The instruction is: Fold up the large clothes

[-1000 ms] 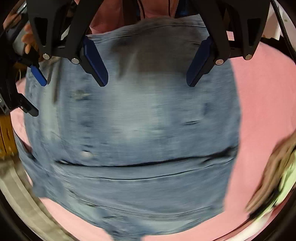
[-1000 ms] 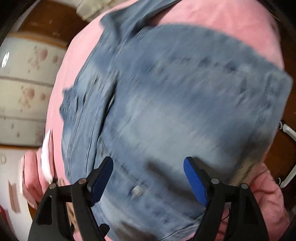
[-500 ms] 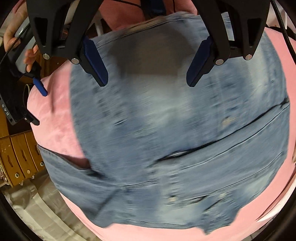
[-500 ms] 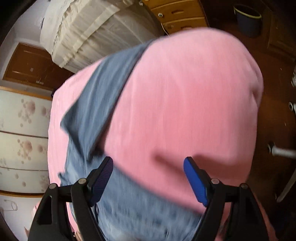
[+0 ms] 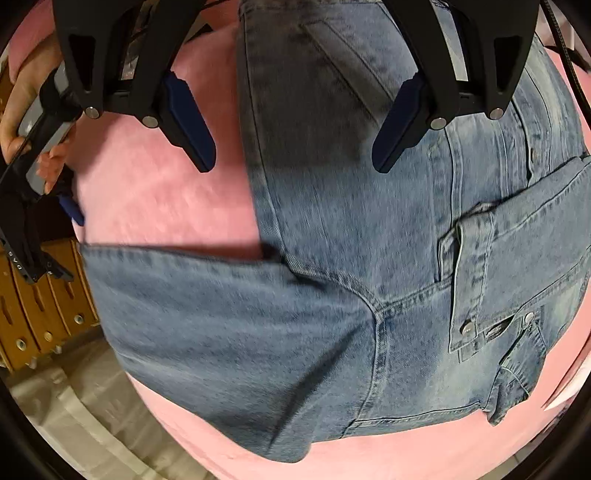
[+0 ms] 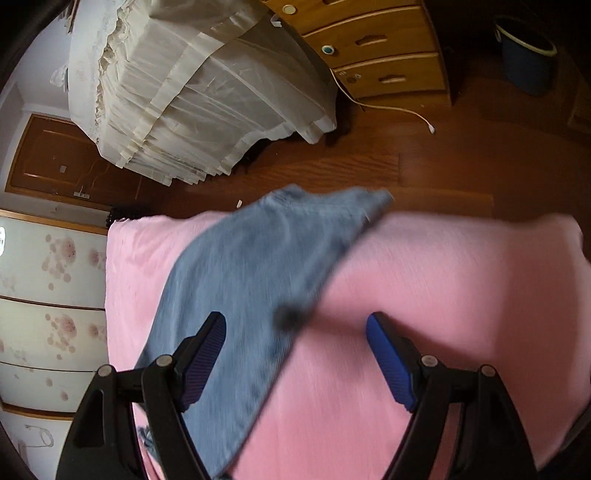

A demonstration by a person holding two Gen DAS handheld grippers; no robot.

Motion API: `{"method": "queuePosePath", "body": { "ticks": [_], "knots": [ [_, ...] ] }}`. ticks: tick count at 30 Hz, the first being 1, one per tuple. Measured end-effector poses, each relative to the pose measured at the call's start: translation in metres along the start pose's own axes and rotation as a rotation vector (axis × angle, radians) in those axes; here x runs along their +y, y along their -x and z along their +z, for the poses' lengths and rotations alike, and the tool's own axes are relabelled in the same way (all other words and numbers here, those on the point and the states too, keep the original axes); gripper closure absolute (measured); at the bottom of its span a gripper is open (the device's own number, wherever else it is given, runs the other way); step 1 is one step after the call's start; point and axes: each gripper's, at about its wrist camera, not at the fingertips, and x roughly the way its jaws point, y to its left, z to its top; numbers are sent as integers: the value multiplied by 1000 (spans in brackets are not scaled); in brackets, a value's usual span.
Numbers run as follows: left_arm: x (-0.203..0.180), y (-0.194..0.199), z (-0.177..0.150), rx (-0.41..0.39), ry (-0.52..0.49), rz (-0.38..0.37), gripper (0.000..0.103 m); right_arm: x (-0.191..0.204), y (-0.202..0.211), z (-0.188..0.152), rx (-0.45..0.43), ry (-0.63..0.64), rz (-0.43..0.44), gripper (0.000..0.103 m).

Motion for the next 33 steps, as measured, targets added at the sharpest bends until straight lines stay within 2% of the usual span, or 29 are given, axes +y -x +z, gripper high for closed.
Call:
{"method": "queuePosePath", "body": {
  "ticks": [4, 6, 8, 9, 11, 14, 18, 23, 28, 29, 33],
  "knots": [
    [2, -14, 21, 13, 67, 42, 18, 13, -27, 23, -25, 72, -25, 26],
    [4, -21, 29, 23, 108, 60, 18, 18, -39, 30, -22, 101, -68, 48],
    [12, -21, 32, 31, 139, 71, 18, 20, -44, 33, -29, 118, -134, 83],
    [20, -20, 32, 36, 155, 77, 18, 19, -45, 34, -38, 110, -146, 89],
    [31, -18, 35, 41, 183, 79, 18, 15, -40, 36, -78, 79, -134, 94],
    [47, -16, 38, 43, 217, 82, 18, 20, -21, 28, -195, 86, -120, 96],
    [75, -6, 42, 22, 257, 111, 18, 48, 15, 14, -341, 173, -96, 96],
    [105, 8, 42, -3, 261, 109, 18, 111, 68, -10, -511, 431, -13, 96],
    [154, 38, 40, -58, 250, 114, 18, 182, 118, -65, -697, 742, 48, 96],
    [150, 48, 44, -69, 251, 112, 18, 192, 126, -77, -719, 777, 71, 96],
    [184, 64, 31, -108, 247, 98, 18, 238, 152, -148, -788, 943, 186, 96]
  ]
}}
